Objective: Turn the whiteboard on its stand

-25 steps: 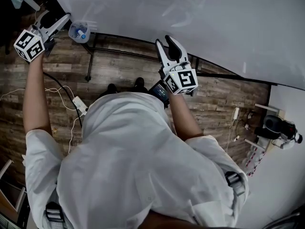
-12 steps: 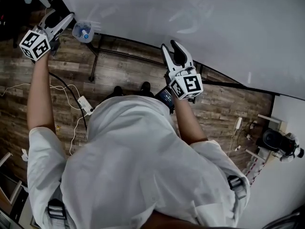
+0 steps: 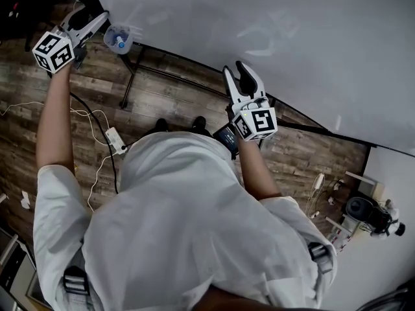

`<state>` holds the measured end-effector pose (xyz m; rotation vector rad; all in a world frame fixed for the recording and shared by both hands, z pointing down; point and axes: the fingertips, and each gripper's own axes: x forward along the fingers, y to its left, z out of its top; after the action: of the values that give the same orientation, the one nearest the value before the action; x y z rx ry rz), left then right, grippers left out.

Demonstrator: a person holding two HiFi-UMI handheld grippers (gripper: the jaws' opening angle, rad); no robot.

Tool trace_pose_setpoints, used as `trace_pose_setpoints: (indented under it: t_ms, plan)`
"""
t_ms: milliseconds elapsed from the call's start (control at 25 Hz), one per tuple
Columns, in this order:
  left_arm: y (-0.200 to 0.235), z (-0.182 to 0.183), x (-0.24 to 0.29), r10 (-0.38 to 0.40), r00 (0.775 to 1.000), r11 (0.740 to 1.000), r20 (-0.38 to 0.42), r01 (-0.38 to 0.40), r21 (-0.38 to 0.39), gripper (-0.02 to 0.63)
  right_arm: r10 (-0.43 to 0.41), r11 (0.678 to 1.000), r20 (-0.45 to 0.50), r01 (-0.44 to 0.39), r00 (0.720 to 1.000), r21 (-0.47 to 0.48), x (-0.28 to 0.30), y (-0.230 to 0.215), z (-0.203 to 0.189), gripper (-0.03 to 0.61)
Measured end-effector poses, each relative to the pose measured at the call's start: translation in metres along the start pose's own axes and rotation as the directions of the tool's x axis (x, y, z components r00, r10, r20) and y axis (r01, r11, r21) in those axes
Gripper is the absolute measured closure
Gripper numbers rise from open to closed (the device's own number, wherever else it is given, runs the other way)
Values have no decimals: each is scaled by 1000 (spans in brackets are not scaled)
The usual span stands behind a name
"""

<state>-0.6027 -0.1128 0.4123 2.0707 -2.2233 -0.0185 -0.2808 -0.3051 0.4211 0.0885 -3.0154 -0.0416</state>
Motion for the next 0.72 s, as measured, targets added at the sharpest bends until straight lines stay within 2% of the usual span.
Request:
trace_pose_setpoints:
  t_ms: [360,560,720]
  plan:
    - [-1,2,0,20,1000,1000,1,-20,4,383,36,999,2,-36,999,-8,8,6,2,440]
    - [-2,1,0,37,999,999,-8,-37,38,382,34,999,10,-33,999,-9,10,7,5,446]
    - [6,5,-14,95,995,995,27,-96,-1,382,18,1000,12,-18,1000,5,7,4,2,446]
